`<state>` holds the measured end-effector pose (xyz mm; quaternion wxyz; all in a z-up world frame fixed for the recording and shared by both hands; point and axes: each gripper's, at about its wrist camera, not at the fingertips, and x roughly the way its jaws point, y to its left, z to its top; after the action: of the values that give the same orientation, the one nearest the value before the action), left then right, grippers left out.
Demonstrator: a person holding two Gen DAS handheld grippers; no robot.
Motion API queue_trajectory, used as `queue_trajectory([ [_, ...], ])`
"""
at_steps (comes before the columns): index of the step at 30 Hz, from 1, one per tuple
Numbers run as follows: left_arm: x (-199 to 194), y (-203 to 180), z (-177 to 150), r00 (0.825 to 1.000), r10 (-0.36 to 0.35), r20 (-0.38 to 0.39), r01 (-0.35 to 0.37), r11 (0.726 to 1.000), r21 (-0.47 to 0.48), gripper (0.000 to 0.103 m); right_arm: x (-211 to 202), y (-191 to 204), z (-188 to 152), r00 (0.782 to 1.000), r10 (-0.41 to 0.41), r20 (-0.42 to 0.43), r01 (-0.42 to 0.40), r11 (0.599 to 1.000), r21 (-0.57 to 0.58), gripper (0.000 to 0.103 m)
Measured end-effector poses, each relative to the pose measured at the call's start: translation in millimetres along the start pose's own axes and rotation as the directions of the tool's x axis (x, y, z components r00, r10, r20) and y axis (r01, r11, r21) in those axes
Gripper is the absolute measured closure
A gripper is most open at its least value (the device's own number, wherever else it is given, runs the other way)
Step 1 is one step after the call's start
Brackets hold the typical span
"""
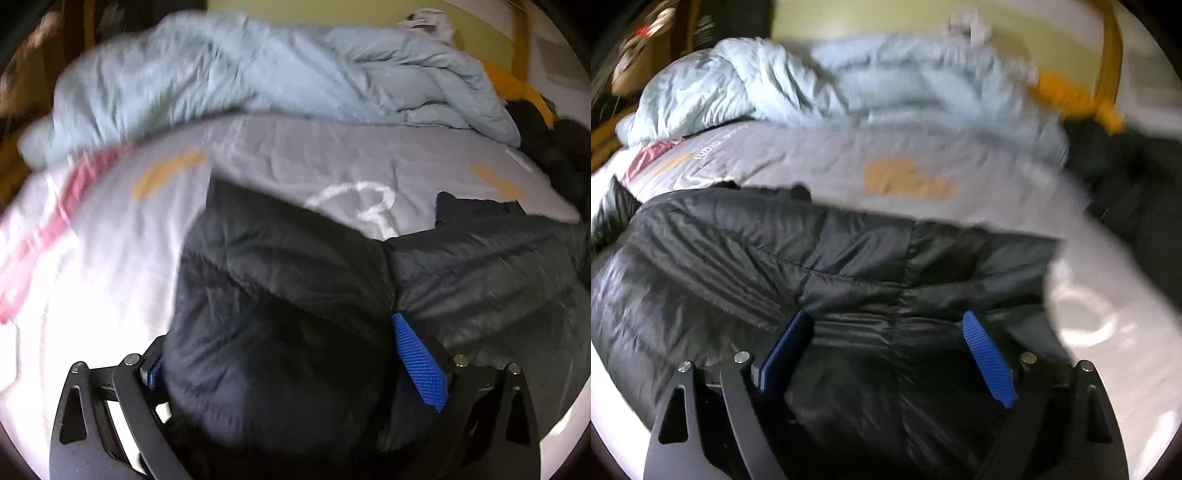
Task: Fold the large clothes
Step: 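Grasp the jacket end with the left tool and fold it inward, then open both tools and smooth the folded jacket bundle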
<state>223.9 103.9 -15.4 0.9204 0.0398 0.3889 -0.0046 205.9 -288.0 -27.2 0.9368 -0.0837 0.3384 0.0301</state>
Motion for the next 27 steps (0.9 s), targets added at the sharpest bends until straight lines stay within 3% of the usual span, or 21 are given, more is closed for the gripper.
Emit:
queue_trajectory([
  [3,-33.2,-5.9,3.8,0.994,0.027,0.108,-0.033,0.998,0.053,0.003,-40.3,-1.3,2.9,0.996,0.043,0.082,-0.042,0.999,-0.012,0.016],
  [7,-79.7,-0.7,8.1,0.977,-0.036,0.211,0.039,0.999,-0.009,0.003,-86.5,-2.9,12.8,0.984,0.100,0.145,-0.104,0.994,0.022,0.015],
  [11,-119.1,-4.8,0.3,0.957,-0.039,0.289,0.052,0.998,-0.038,0.003,-112.5,-0.7,10.6,0.978,0.119,0.171,-0.131,0.990,0.061,0.015],
  [15,-137.4,-12.3,-11.2,0.949,-0.081,0.306,0.102,0.993,-0.055,0.003,-127.0,2.4,-6.7,0.974,0.156,0.163,-0.178,0.976,0.127,0.015],
  [20,-152.5,-32.8,-23.8,0.941,-0.112,0.321,0.118,0.993,0.000,0.003,-137.7,14.3,-23.8,0.975,0.166,0.148,-0.183,0.977,0.108,0.014],
  [22,-154.0,-38.8,-26.9,0.939,-0.146,0.310,0.147,0.989,0.017,0.003,-137.8,16.4,-26.1,0.977,0.157,0.148,-0.172,0.981,0.095,0.014],
  [27,-149.1,-47.1,-29.5,0.945,-0.142,0.293,0.136,0.990,0.040,0.003,-133.2,17.2,-27.3,0.978,0.157,0.136,-0.172,0.980,0.100,0.014],
])
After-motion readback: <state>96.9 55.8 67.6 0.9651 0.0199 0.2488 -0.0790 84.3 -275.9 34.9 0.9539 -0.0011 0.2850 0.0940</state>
